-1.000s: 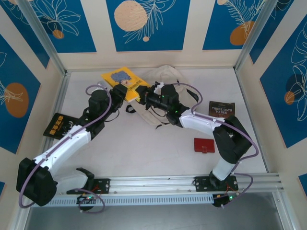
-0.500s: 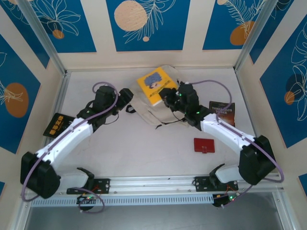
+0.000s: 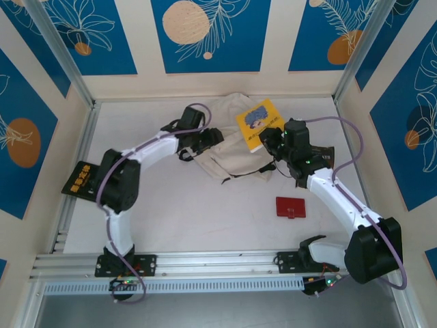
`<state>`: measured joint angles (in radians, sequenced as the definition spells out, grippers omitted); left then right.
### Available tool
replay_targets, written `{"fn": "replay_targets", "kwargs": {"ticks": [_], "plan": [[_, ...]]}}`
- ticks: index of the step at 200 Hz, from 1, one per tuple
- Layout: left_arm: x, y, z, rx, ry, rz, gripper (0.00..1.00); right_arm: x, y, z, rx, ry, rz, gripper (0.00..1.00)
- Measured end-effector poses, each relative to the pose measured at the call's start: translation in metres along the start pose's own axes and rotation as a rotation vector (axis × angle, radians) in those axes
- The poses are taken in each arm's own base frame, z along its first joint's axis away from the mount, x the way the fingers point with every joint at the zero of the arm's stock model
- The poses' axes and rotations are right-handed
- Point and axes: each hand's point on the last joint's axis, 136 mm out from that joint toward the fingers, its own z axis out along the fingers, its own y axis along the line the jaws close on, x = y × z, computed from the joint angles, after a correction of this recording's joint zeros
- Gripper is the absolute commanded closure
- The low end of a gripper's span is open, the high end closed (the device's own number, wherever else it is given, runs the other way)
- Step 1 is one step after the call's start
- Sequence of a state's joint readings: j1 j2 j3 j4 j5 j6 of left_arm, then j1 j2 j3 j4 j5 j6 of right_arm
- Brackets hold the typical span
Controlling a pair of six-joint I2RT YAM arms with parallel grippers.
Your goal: Pack books, pencil case, and school supplies into a backpack
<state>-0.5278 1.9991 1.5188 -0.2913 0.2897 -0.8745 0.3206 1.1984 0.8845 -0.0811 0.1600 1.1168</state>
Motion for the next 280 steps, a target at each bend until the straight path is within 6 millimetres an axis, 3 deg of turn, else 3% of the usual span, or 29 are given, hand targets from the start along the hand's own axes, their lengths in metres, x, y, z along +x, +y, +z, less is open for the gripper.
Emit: {"fn": "replay_targets", "kwargs": {"ticks": [22, 41, 88, 112, 160, 193, 220, 252, 280], "plan": [[-0.002, 0.004, 0.036, -0.011, 0.059, -0.001, 0.36, 0.001, -0.008, -0.001, 0.018, 0.013, 0.01, 0.94], [-0.001, 0.012, 0.053, -0.04, 0.093, -0.008, 0.35, 0.003, -0.011, -0.003, 0.023, 0.025, 0.014, 0.94], [-0.001, 0.028, 0.051, -0.103, 0.101, -0.005, 0.33, 0.0, -0.012, -0.008, 0.025, 0.022, 0.02, 0.93], [0.002, 0.046, 0.039, -0.14, 0.082, 0.008, 0.32, -0.001, -0.017, -0.009, 0.044, 0.022, 0.026, 0.94], [0.002, 0.108, -0.011, -0.261, 0.05, -0.026, 0.31, 0.005, -0.039, -0.014, 0.129, 0.048, 0.015, 0.93], [0.012, 0.123, -0.037, -0.346, 0.066, 0.026, 0.3, 0.004, -0.047, -0.019, 0.162, 0.053, -0.002, 0.94], [0.029, 0.108, -0.056, -0.392, 0.099, 0.139, 0.3, 0.004, -0.053, -0.022, 0.185, 0.059, -0.018, 0.93], [0.058, 0.048, -0.065, -0.324, 0.122, 0.344, 0.32, 0.002, -0.061, -0.031, 0.216, 0.061, -0.034, 0.93], [0.091, 0.011, -0.061, -0.237, 0.179, 0.469, 0.35, -0.006, -0.065, -0.044, 0.228, 0.031, -0.035, 0.93]]}}
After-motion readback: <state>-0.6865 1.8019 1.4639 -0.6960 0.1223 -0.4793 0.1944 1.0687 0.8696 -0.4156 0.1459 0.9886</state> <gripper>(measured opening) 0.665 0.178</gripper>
